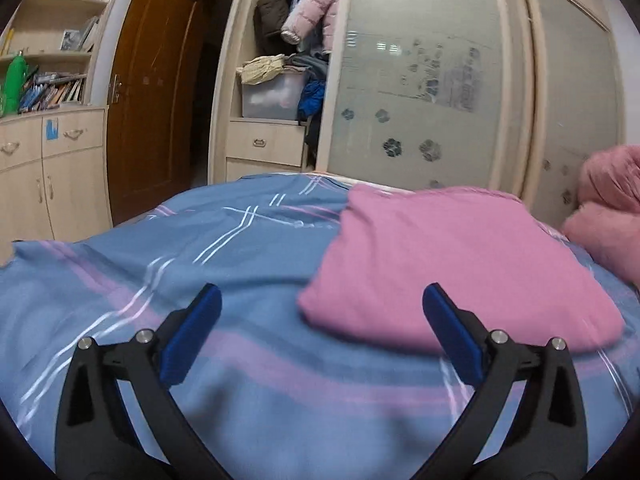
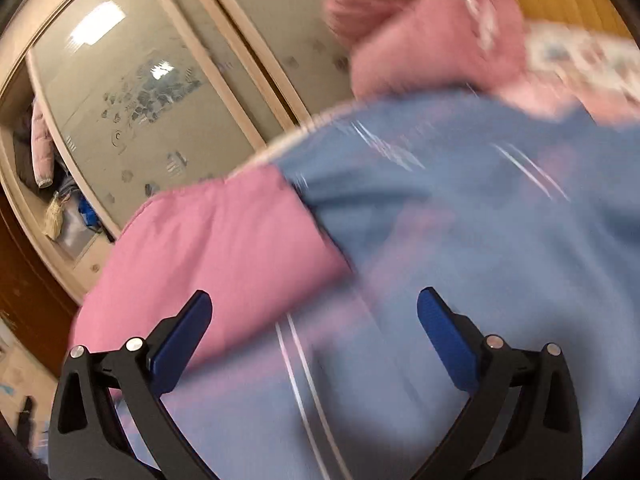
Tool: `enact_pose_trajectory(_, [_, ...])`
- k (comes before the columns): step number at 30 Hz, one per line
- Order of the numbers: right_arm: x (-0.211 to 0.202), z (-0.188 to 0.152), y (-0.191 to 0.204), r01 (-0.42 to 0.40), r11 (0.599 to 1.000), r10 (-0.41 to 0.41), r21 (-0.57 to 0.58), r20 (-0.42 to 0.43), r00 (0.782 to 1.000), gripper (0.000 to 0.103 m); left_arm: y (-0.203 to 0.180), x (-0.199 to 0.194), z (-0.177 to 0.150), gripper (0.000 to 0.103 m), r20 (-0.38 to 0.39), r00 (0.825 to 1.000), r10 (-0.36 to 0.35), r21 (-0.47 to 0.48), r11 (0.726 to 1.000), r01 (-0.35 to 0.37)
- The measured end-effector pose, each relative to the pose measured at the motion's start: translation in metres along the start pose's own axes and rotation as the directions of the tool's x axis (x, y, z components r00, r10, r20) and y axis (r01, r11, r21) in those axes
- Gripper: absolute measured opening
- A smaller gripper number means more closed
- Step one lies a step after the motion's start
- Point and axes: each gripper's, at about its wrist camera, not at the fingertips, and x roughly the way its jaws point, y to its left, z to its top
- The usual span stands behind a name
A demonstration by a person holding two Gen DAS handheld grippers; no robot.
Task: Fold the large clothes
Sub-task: 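Withdraw both tools from the folded pink bundle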
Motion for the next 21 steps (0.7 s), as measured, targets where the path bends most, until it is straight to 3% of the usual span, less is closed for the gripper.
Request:
enact_pose_trajectory(2, [-0.023, -0.016, -0.005, 0.022, 1.000, -0.023, -0.015, -0.053, 0.998, 0.102, -0.023, -0.030, -0.016, 0.101, -0.004, 0.999, -0.035, 0.101, 0.994, 0.035])
enact_pose_trajectory(4, [-0.042, -0.033, 0.002, 0.030, 0.998, -0.034, -0.062, -0.070, 0.997, 0.102, -0.049, -0.051, -0.037, 0.101, -0.060, 0.996, -0.066, 0.214, 0.974, 0.078])
enact_pose_trajectory(6, [-0.061, -0.054, 0.022, -0.014, 0.985, -0.004, -0.174, -0.098, 0.995, 0.102, -0.069, -0.075, -0.057, 0.101, -0.113, 0.989, -0.093, 0.268, 0.956, 0.120])
enact_pose_trajectory(9, [-0.100, -0.094, 0.047, -0.066, 0.941, 0.029, -0.333, -0.115, 0.993, 0.102, -0.069, -0.117, -0.082, 0.101, -0.175, 0.978, -0.114, 0.241, 0.958, 0.155])
enact_pose_trajectory(11, [-0.131, -0.116, 0.053, -0.061, 0.917, 0.033, -0.393, -0.077, 0.996, 0.102, -0.065, -0.139, -0.094, 0.101, -0.224, 0.967, -0.123, 0.220, 0.960, 0.173])
enact_pose_trajectory(16, [-0.194, -0.145, 0.058, -0.035, 0.849, -0.006, -0.527, -0.075, 0.997, 0.102, -0.051, -0.185, -0.101, 0.101, -0.371, 0.928, -0.038, 0.222, 0.967, 0.128])
enact_pose_trajectory(21, [-0.255, -0.139, 0.066, -0.018, 0.824, -0.001, -0.566, -0.034, 0.999, 0.102, -0.044, -0.239, -0.072, 0.101, -0.360, 0.932, -0.032, 0.208, 0.972, 0.114])
